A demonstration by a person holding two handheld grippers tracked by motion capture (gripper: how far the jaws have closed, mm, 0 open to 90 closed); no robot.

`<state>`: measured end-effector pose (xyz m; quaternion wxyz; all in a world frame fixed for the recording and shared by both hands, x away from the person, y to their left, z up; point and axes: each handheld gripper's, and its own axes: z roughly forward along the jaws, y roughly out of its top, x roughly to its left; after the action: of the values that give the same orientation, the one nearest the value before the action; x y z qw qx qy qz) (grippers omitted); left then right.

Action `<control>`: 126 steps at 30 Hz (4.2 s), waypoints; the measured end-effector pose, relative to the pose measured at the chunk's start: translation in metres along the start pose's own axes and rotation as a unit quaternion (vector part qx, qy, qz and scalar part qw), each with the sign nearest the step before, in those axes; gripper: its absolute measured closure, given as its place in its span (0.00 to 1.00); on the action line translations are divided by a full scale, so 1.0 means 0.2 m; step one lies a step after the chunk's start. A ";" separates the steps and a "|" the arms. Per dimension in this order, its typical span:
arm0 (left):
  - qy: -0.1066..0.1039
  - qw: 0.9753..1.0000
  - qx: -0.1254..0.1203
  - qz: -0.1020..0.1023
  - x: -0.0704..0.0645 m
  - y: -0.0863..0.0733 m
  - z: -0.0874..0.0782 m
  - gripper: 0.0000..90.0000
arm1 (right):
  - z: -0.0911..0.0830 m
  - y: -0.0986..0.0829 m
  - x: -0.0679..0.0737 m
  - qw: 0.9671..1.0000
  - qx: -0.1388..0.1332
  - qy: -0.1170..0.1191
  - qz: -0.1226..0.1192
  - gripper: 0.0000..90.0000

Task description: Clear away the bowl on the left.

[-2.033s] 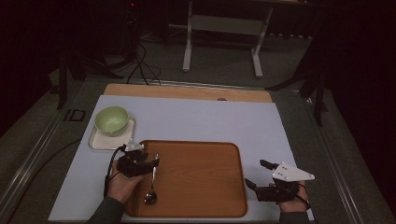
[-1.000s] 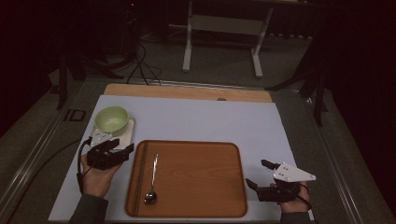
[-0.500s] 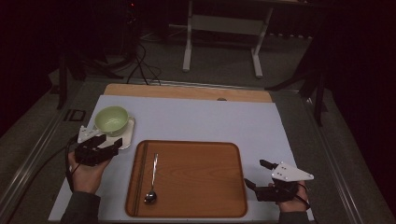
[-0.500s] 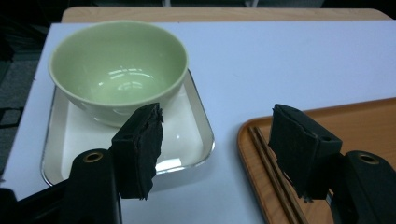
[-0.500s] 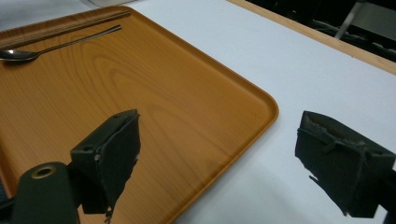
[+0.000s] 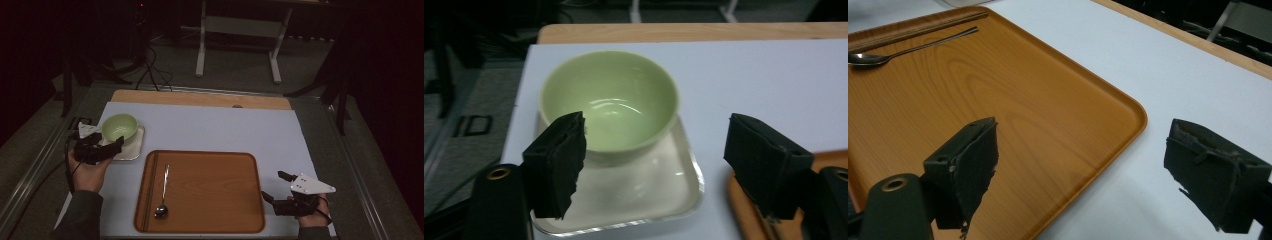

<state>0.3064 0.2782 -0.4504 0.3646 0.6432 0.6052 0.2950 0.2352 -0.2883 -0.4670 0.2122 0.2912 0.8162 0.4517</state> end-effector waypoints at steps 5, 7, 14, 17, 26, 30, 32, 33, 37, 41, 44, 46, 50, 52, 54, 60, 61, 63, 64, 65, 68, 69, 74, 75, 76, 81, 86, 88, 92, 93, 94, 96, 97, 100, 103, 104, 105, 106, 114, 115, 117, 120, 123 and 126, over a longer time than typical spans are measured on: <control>0.006 1.000 0.013 -0.016 0.06 0.03 0.07 0.28 | 0.00 0.00 0.00 1.000 0.000 0.001 0.000 0.15; 0.010 1.000 0.021 -0.020 0.08 0.02 0.10 0.29 | 0.00 0.00 0.00 1.000 0.001 0.002 0.001 0.15; 0.008 0.998 0.039 -0.053 0.13 0.01 0.19 0.34 | 0.00 0.00 0.00 1.000 0.002 0.002 0.001 0.15; 0.012 0.997 0.050 -0.056 0.14 0.00 0.22 0.35 | 0.00 0.00 0.00 1.000 0.002 0.002 0.001 0.15; 0.026 0.994 0.068 -0.082 0.16 -0.01 0.28 0.38 | 0.00 0.00 0.00 1.000 0.002 0.002 0.001 0.15; 0.026 0.992 0.083 -0.095 0.19 -0.03 0.31 0.42 | 0.00 0.00 0.00 1.000 0.002 0.002 0.001 0.15; 0.030 0.991 0.083 -0.098 0.19 -0.03 0.31 0.44 | 0.00 0.00 0.00 1.000 0.002 0.002 0.001 0.15; 0.030 0.991 0.084 -0.098 0.19 -0.03 0.32 0.45 | 0.00 0.00 0.00 1.000 0.001 0.002 0.001 0.15; 0.029 0.990 0.087 -0.110 0.20 -0.03 0.33 0.46 | 0.00 0.00 0.00 1.000 0.001 0.002 0.002 0.15; 0.023 0.988 0.087 -0.129 0.23 -0.03 0.34 0.52 | 0.00 0.00 0.00 1.000 0.000 0.002 0.001 0.15; 0.020 0.986 0.088 -0.139 0.24 -0.03 0.35 0.57 | 0.00 0.00 0.00 1.000 0.001 0.001 0.002 0.15; 0.017 0.985 0.090 -0.144 0.25 -0.04 0.35 0.60 | 0.00 0.00 0.00 1.000 0.000 0.001 0.002 0.15; 0.011 0.984 0.100 -0.149 0.27 -0.04 0.36 0.70 | 0.00 0.00 0.00 1.000 0.000 0.001 0.003 0.15; 0.012 0.983 0.107 -0.150 0.27 -0.05 0.36 0.73 | 0.00 -0.01 -0.01 1.000 0.000 0.000 0.003 0.15; 0.008 0.982 0.111 -0.150 0.27 -0.05 0.37 0.75 | -0.01 -0.01 -0.01 1.000 0.000 0.000 0.003 0.15; 0.009 0.981 0.126 -0.149 0.25 -0.06 0.39 0.81 | -0.01 -0.01 -0.01 1.000 0.000 -0.002 0.004 0.15; 0.009 0.981 0.126 -0.149 0.25 -0.06 0.39 0.82 | -0.01 -0.01 -0.01 1.000 0.000 -0.002 0.004 0.15; 0.008 0.979 0.129 -0.156 0.25 -0.06 0.39 0.85 | -0.01 -0.01 -0.01 1.000 -0.002 -0.001 0.006 0.15; 0.008 0.979 0.128 -0.159 0.25 -0.06 0.40 0.86 | -0.01 -0.01 -0.01 1.000 -0.002 -0.001 0.006 0.15; 0.006 0.979 0.129 -0.161 0.26 -0.06 0.40 0.87 | -0.01 -0.01 -0.01 1.000 -0.002 -0.001 0.006 0.15; 0.001 0.976 0.137 -0.167 0.25 -0.06 0.41 0.88 | -0.01 -0.01 -0.01 1.000 -0.002 -0.002 0.005 0.15; 0.000 0.976 0.139 -0.169 0.25 -0.06 0.41 0.88 | -0.02 -0.01 -0.01 1.000 -0.002 -0.002 0.006 0.15; -0.002 0.972 0.152 -0.179 0.26 -0.06 0.43 0.93 | -0.02 -0.01 -0.01 1.000 -0.002 -0.002 0.005 0.15; -0.003 0.971 0.153 -0.182 0.26 -0.06 0.43 0.93 | -0.02 -0.01 -0.01 1.000 -0.002 -0.002 0.005 0.15; -0.004 0.971 0.154 -0.184 0.26 -0.06 0.43 0.93 | -0.02 -0.01 -0.01 1.000 -0.002 -0.002 0.006 0.15; -0.012 0.967 0.154 -0.204 0.27 -0.06 0.43 0.94 | -0.02 -0.01 -0.01 1.000 -0.002 -0.002 0.006 0.15; -0.016 0.964 0.153 -0.217 0.28 -0.06 0.42 0.93 | -0.02 -0.01 -0.01 1.000 -0.002 -0.003 0.008 0.15; -0.015 0.965 0.152 -0.214 0.28 -0.06 0.42 0.93 | -0.02 -0.01 -0.01 1.000 -0.002 -0.003 0.007 0.15; -0.016 0.967 0.140 -0.213 0.29 -0.05 0.39 0.93 | -0.02 -0.01 -0.01 1.000 -0.002 -0.003 0.008 0.15; -0.019 0.967 0.137 -0.214 0.29 -0.05 0.39 0.93 | -0.02 -0.01 -0.01 1.000 -0.003 -0.003 0.008 0.15; -0.021 0.967 0.133 -0.215 0.29 -0.04 0.38 0.93 | -0.02 -0.01 -0.01 1.000 -0.003 -0.003 0.007 0.15; -0.024 0.968 0.129 -0.214 0.28 -0.04 0.36 0.93 | -0.02 -0.01 -0.01 1.000 -0.002 -0.003 0.007 0.15; -0.025 0.968 0.127 -0.213 0.28 -0.03 0.36 0.93 | -0.02 -0.01 -0.01 1.000 -0.002 -0.003 0.007 0.15; -0.026 0.971 0.121 -0.205 0.26 -0.03 0.34 0.93 | -0.02 -0.01 -0.01 1.000 -0.002 -0.003 0.007 0.15; -0.029 0.974 0.118 -0.189 0.24 -0.02 0.31 0.93 | -0.02 -0.01 -0.01 1.000 -0.003 -0.003 0.007 0.15; -0.031 0.975 0.116 -0.185 0.23 -0.02 0.30 0.93 | -0.02 -0.01 -0.01 1.000 -0.003 -0.003 0.007 0.15; -0.034 0.976 0.114 -0.182 0.22 -0.01 0.30 0.93 | -0.02 -0.01 -0.01 1.000 -0.003 -0.003 0.007 0.15; -0.037 0.976 0.114 -0.183 0.22 -0.01 0.29 0.93 | -0.02 -0.01 -0.01 1.000 -0.002 -0.003 0.008 0.15; -0.055 0.980 0.107 -0.156 0.15 0.01 0.23 0.93 | -0.02 -0.01 -0.01 1.000 -0.003 -0.003 0.008 0.15; -0.055 0.980 0.107 -0.156 0.15 0.01 0.23 0.93 | -0.02 -0.01 -0.01 1.000 -0.003 -0.003 0.008 0.15; -0.062 0.981 0.105 -0.150 0.13 0.02 0.22 0.93 | -0.02 -0.01 -0.01 1.000 -0.002 -0.003 0.008 0.15; -0.071 0.982 0.101 -0.145 0.11 0.03 0.20 0.93 | -0.02 -0.01 -0.01 1.000 -0.002 -0.003 0.008 0.15; -0.081 0.982 0.098 -0.140 0.08 0.03 0.18 0.93 | -0.02 -0.01 -0.01 1.000 -0.002 -0.003 0.008 0.15; -0.091 0.982 0.094 -0.137 0.05 0.04 0.16 0.93 | -0.02 -0.01 -0.01 1.000 -0.002 -0.003 0.008 0.15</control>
<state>0.3374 0.2850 -0.4626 0.3928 0.6099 0.6770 0.1242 0.2336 -0.2936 -0.4666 0.2114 0.2984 0.8122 0.4545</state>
